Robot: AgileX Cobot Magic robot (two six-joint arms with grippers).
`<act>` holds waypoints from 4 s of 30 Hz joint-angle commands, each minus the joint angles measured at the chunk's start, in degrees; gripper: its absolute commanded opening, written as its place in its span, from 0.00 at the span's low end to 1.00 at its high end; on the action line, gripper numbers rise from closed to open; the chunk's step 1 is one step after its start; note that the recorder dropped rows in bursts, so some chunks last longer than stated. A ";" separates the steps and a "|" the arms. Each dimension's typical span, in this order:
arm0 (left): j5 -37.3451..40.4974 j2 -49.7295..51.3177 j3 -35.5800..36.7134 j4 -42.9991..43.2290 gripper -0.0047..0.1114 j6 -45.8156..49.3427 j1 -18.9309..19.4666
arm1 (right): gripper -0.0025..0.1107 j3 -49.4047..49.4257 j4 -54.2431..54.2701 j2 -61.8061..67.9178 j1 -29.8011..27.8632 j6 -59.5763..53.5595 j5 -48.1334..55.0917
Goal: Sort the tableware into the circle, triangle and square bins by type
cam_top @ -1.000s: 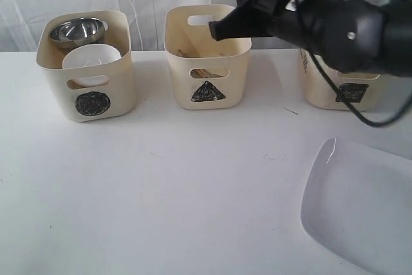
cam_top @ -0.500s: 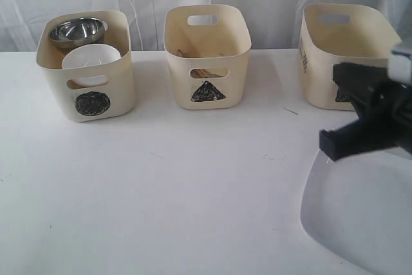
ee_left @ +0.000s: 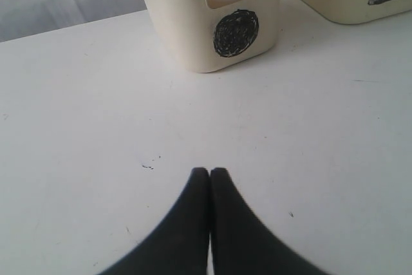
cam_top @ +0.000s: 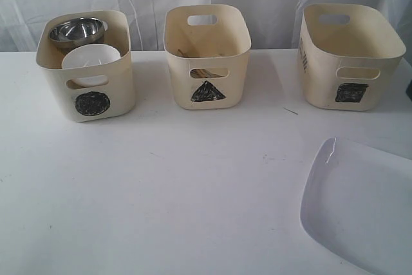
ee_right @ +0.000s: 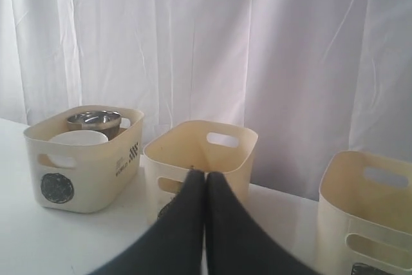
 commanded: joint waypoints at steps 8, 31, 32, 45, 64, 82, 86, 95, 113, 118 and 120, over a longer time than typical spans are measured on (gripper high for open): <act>0.21 -0.31 0.18 -0.10 0.04 -0.06 0.11 | 0.02 0.25 0.06 -2.22 -0.40 -0.11 1.10; 0.21 -0.31 0.18 -0.10 0.04 -0.06 0.11 | 0.02 5.22 -22.01 -8.96 -4.50 22.79 -0.61; 0.21 -0.31 0.18 -0.10 0.04 -0.06 0.11 | 0.02 6.25 -22.01 -9.89 -6.04 22.79 -0.08; 0.21 -0.31 0.18 -0.10 0.04 -0.06 0.11 | 0.02 10.81 -22.00 -17.30 -18.83 26.66 5.95; 0.21 -0.31 0.18 -0.10 0.04 -0.06 0.11 | 0.02 15.47 -29.40 -20.31 -22.56 33.32 10.88; 0.21 -0.31 0.18 -0.10 0.04 -0.06 0.11 | 0.02 15.47 -29.17 -20.31 -22.56 27.86 13.58; 0.21 -0.31 0.18 -0.10 0.04 -0.06 0.11 | 0.02 15.47 -28.75 -20.31 -22.56 27.87 13.78; 0.21 -0.31 0.18 -0.10 0.04 -0.06 0.11 | 0.02 -2.55 -24.91 -14.33 -22.56 26.23 17.72; 0.21 -0.31 0.18 -0.10 0.04 -0.06 0.11 | 0.02 -26.43 -18.95 -7.83 -21.89 25.38 58.74; 0.21 -0.31 0.18 -0.10 0.04 -0.06 0.11 | 0.02 -26.52 -16.91 -7.83 -21.89 25.38 59.34; 0.21 -0.31 0.18 -0.10 0.04 -0.06 0.11 | 0.02 -26.52 -15.10 -7.83 -21.89 25.38 57.95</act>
